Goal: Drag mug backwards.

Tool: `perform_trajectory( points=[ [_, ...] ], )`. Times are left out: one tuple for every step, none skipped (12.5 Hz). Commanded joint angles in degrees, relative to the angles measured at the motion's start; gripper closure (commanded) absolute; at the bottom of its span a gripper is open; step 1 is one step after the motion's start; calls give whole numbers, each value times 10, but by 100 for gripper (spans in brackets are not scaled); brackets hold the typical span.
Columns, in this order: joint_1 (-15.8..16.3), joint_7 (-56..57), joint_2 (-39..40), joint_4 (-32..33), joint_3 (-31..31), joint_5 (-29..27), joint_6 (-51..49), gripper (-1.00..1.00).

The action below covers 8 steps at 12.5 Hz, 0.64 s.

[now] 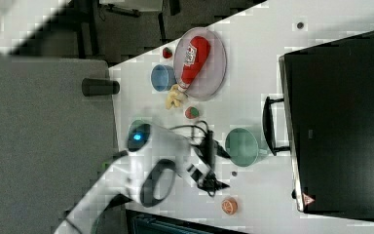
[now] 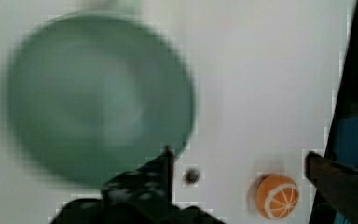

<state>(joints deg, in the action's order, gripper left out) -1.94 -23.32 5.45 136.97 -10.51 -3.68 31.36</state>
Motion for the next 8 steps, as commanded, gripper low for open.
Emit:
perform_trajectory(
  points=[
    [7,207,-69,-163,30,9,-20,-100],
    [7,223,-80,-206,38,10,-55,-100],
    [7,223,-88,-247,43,10,-103,-100],
    [7,223,-94,-285,46,10,-158,-100],
    [7,223,-99,-321,48,10,-211,-100],
    [7,223,-102,-353,48,13,-256,-100],
    [6,223,-102,-378,47,22,-290,-100],
    [6,223,-103,-395,47,29,-310,-100]
  ],
)
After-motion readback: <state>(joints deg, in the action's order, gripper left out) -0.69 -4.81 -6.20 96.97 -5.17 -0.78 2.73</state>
